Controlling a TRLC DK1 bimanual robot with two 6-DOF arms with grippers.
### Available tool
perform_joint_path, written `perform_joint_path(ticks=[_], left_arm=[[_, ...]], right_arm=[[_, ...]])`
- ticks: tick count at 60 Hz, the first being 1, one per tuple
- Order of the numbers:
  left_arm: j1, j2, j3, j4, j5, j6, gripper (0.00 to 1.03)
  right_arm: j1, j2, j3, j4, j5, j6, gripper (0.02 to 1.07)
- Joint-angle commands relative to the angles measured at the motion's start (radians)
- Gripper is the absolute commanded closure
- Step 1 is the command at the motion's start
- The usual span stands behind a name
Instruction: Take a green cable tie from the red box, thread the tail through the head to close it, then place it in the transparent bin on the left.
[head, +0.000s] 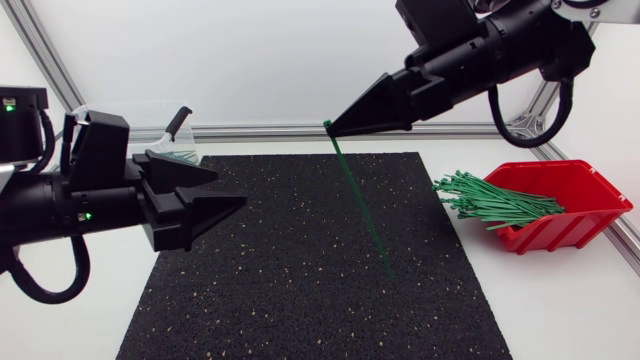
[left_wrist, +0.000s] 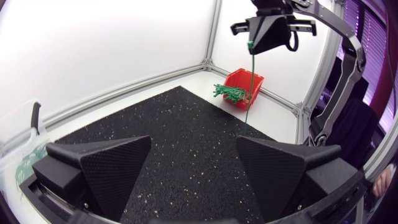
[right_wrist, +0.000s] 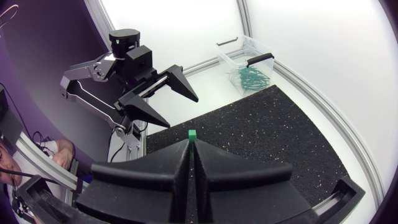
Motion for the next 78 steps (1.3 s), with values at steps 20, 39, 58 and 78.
perform_joint_path(ticks=[20, 39, 58, 78], left_arm=[[-0.028, 0.243, 0.133, 0.065, 0.13, 0.166, 0.08], [0.002, 0.358, 0.234, 0.031, 0.326, 0.156, 0.1], [-0.038, 0.444, 0.297, 0.051, 0.374, 0.153, 0.1], [-0.056, 0.497, 0.35, 0.157, 0.417, 0.055, 0.11]], right_arm=[[-0.029, 0.1, -0.013, 0.051, -0.118, -0.002, 1.01], [-0.035, 0.124, -0.062, 0.16, -0.178, 0.038, 1.01], [-0.072, 0.121, -0.093, 0.295, -0.23, 0.151, 1.01], [-0.082, 0.135, -0.142, 0.462, -0.245, 0.291, 1.01]])
